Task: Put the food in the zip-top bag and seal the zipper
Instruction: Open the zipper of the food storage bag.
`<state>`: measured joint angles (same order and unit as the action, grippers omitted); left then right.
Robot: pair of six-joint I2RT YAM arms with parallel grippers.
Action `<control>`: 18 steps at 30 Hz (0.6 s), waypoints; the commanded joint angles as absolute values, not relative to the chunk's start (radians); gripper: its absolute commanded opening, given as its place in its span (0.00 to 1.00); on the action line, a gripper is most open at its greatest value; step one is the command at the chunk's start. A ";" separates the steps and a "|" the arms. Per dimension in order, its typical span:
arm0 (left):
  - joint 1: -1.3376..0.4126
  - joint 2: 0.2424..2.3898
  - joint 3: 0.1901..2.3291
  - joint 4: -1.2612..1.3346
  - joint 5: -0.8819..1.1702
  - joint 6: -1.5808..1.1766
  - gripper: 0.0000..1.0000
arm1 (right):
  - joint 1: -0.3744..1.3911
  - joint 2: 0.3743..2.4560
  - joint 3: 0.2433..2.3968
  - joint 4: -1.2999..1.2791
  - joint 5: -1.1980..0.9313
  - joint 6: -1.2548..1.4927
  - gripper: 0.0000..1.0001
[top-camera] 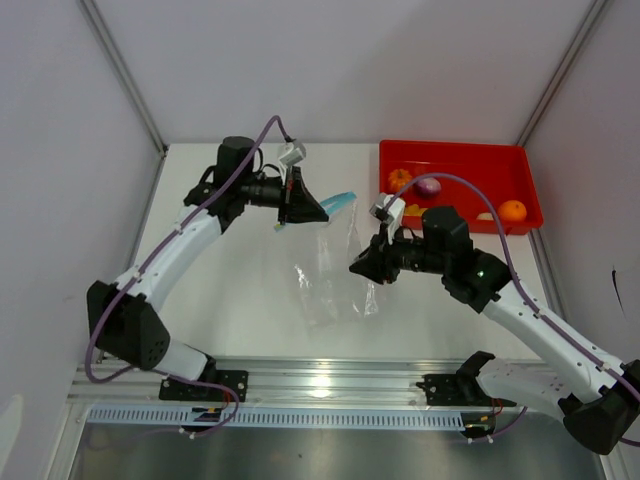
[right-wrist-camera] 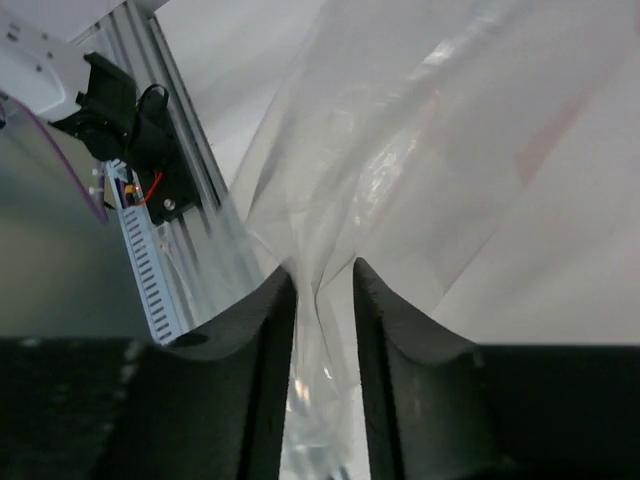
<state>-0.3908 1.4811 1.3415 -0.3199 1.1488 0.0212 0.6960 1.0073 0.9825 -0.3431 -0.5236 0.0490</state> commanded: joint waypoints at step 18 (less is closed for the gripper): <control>-0.624 1.282 1.402 -0.635 0.631 0.345 0.01 | 0.488 0.983 1.175 -0.724 -0.087 0.422 0.99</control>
<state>-0.5823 1.2903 1.3617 -0.5587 0.7212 0.2600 0.5373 0.9630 1.0653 -0.6136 -0.1074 0.4011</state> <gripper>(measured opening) 0.005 0.992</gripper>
